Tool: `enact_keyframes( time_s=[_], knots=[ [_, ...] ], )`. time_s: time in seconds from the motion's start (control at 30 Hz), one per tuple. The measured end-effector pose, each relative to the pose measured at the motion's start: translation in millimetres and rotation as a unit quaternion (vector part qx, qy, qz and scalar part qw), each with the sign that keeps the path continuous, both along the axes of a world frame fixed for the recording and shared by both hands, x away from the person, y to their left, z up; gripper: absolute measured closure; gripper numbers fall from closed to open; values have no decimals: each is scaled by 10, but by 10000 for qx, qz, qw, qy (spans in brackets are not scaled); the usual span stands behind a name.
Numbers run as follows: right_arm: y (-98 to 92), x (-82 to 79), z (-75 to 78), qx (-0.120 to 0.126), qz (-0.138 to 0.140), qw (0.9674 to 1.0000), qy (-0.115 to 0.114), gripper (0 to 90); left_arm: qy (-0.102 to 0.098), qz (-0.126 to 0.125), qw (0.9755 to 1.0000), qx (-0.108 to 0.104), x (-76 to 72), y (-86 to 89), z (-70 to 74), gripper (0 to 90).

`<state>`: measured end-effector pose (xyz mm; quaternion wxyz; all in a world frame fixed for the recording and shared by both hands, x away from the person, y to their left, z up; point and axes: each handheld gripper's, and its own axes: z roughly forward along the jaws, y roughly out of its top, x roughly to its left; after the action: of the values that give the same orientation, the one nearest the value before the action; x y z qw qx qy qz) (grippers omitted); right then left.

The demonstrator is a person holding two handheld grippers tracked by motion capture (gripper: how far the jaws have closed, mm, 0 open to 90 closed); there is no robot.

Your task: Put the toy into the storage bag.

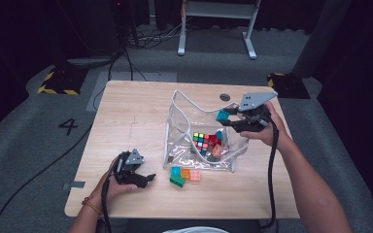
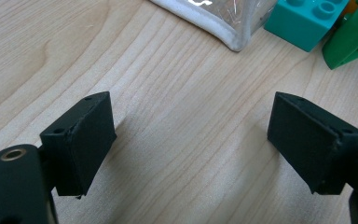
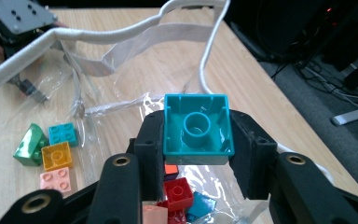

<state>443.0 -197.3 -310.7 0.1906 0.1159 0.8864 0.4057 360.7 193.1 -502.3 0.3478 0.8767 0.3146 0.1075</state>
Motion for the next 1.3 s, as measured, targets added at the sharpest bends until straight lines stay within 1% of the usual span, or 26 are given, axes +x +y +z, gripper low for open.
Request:
enact_keyframes(
  time_s=[0.1, 0.2, 0.23, 0.27, 0.3, 0.4, 0.43, 0.47, 0.5, 0.57, 0.6, 0.67, 0.73, 0.77, 0.8, 0.83, 0.87, 0.9, 0.93, 0.97, 1.0, 1.07, 1.13, 1.17, 1.2, 1.3],
  knots=[
    [64, 16, -20, -141, 44, 9999, 45, 593, 1, -1, 10000, -2, 0, 0, 0, 150],
    [187, 53, -61, -488, 144, 9986, 111, 593, 0, 2, 10000, 2, 0, 0, 0, 150],
    [187, 53, -61, -488, 144, 9986, 111, 593, 0, 2, 10000, 2, 0, 0, 0, 150],
    [246, 72, -84, -682, 178, 9974, 150, 593, -3, 4, 10000, 1, 0, 0, 0, 150],
    [246, 72, -84, -682, 178, 9974, 150, 593, -3, 4, 10000, 1, 0, 0, 0, 150],
    [329, 101, -126, -953, 185, 9950, 251, 593, -3, 6, 10000, -3, -1, 0, 0, 150],
    [359, 119, -136, -1114, 210, 9933, 214, 593, -2, 5, 10000, 0, 0, 0, 0, 150],
    [411, 126, -159, -1245, 273, 9914, 281, 592, 2, 1, 10000, -3, 0, 0, 0, 150],
    [411, 126, -159, -1245, 273, 9914, 281, 592, 2, 1, 10000, -3, 0, 0, 0, 150],
    [477, 141, -190, -1496, 364, 9877, 276, 593, 0, 5, 10000, -2, -1, 0, 0, 150],
    [527, 155, -214, -1739, 383, 9835, 330, 592, 2, 4, 10000, 0, -1, 0, 0, 150],
    [567, 180, -238, -1983, 429, 9785, 380, 592, 1, 2, 10000, -3, -1, 0, 0, 150],
    [581, 188, -266, -2023, 405, 9777, 400, 592, 1, 2, 10000, -3, -1, 0, 0, 150],
    [589, 203, -280, -2112, 410, 9755, 461, 592, -1, 1, 10000, -2, -1, 0, 0, 150],
    [588, 219, -295, -2178, 399, 9740, 487, 592, 0, 5, 10000, -2, -1, 0, 0, 150],
    [574, 248, -314, -2307, 311, 9710, 544, 592, -2, 5, 10000, 0, -1, 0, 0, 150],
    [559, 256, -320, -2356, 258, 9697, 589, 592, 0, 2, 10000, -3, -1, -1, -1, 150],
    [543, 282, -328, -2384, 303, 9692, 545, 592, -3, 7, 10000, -3, -1, -1, 0, 150],
    [523, 275, -334, -2461, 179, 9669, 656, 592, -1, 2, 10000, -4, -1, 0, -1, 151],
    [523, 275, -334, -2461, 179, 9669, 656, 592, -1, 2, 10000, -4, -1, 0, -1, 150],
    [472, 288, -337, -2603, 81, 9629, 708, 592, -1, 3, 10000, -5, -1, -1, -1, 150],
    [438, 295, -338, -2646, 101, 9617, 703, 592, -1, 3, 10000, -4, -1, -1, 0, 150],
    [322, 297, -328, -2723, -43, 9594, 741, 592, -1, 0, 10000, -2, 0, 0, 0, 150],
    [322, 297, -328, -2723, -43, 9594, 741, 592, -1, 0, 10000, -2, 0, 0, 0, 150],
    [247, 283, -318, -2744, -137, 9588, 721, 591, -3, 5, 10000, 0, -1, 0, 0, 150],
    [181, 272, -296, -2691, -169, 9607, 658, 591, 1, 1, 10000, -3, 0, -1, 0, 150]
  ],
)
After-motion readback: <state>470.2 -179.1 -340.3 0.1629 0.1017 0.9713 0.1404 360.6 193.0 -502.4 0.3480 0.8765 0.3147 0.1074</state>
